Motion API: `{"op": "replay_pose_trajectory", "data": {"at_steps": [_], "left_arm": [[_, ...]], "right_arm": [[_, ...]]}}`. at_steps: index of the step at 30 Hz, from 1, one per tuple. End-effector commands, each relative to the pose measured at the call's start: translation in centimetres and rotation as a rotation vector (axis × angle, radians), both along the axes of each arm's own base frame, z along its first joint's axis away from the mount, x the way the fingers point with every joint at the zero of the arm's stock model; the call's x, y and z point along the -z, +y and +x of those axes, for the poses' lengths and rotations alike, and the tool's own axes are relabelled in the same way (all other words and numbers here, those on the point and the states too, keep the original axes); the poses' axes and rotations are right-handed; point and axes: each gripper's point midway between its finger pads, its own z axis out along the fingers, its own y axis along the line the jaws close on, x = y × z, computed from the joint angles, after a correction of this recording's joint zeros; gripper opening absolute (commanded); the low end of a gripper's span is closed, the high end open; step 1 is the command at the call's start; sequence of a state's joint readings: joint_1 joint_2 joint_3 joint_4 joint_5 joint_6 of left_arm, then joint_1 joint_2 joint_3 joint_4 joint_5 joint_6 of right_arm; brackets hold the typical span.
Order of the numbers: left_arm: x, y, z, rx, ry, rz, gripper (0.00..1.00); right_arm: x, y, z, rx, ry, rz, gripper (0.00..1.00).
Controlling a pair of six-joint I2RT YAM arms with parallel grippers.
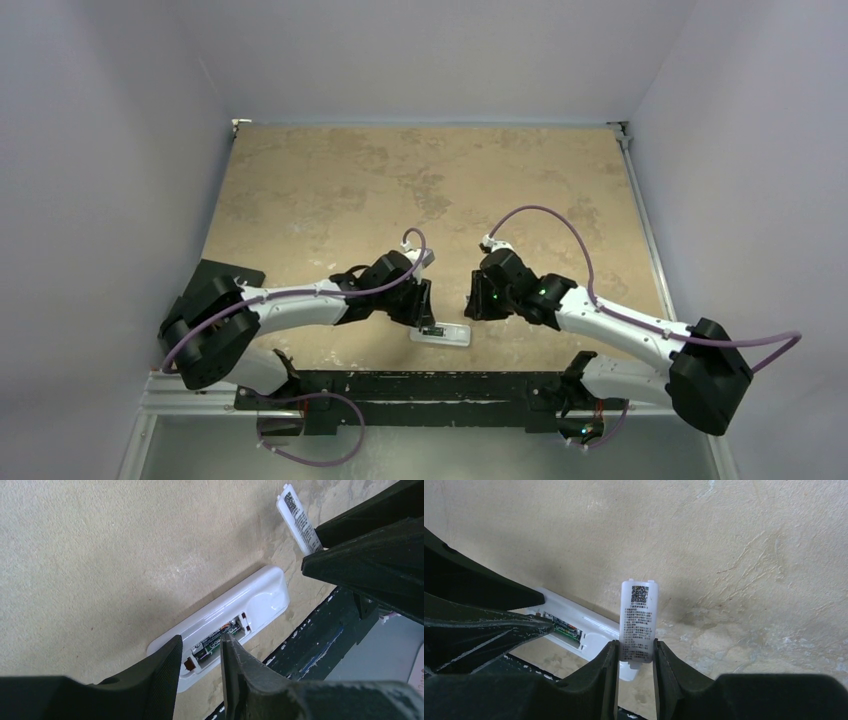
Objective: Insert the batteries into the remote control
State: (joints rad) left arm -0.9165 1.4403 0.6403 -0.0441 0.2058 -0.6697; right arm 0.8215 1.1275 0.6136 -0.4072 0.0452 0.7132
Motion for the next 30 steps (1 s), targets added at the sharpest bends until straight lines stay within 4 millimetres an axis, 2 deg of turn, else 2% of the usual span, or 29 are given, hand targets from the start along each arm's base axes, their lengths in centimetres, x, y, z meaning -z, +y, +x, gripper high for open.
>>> {"op": "replay_pose_trajectory", "data": {"at_steps": [1, 8, 12, 17, 21, 30], "left_arm": [[1.6, 2.1, -2.8, 0.021, 0.096, 0.057, 0.34], [1.3, 2.7, -3.8, 0.035, 0.109, 0.043, 0.34], [0.5, 2.5, -4.3, 0.033, 0.107, -0.015, 0.34], [-1.2, 2.5, -3.3, -0.001, 0.051, -0.036, 0.35], [-1.6, 2.3, -2.5, -0.032, 0.024, -0.042, 0.35], [-0.4, 3.1, -1.1, -0.103, 0.006, 0.043, 0.34]], "right_arm": [[-1.6, 0.4, 0.7, 0.000, -0.045, 0.002, 0.00], [-1.8, 0.5, 0.4, -0.002, -0.048, 0.005, 0.00], [-2.1, 0.3, 0.3, 0.002, -0.054, 0.006, 0.00], [-2.6, 0.1, 0.1, 0.010, -0.061, 0.012, 0.00], [-2.9, -0.1, 0.0, 0.019, -0.069, 0.017, 0.00], [-2.7, -0.6, -0.6, 0.036, -0.065, 0.029, 0.00]]}}
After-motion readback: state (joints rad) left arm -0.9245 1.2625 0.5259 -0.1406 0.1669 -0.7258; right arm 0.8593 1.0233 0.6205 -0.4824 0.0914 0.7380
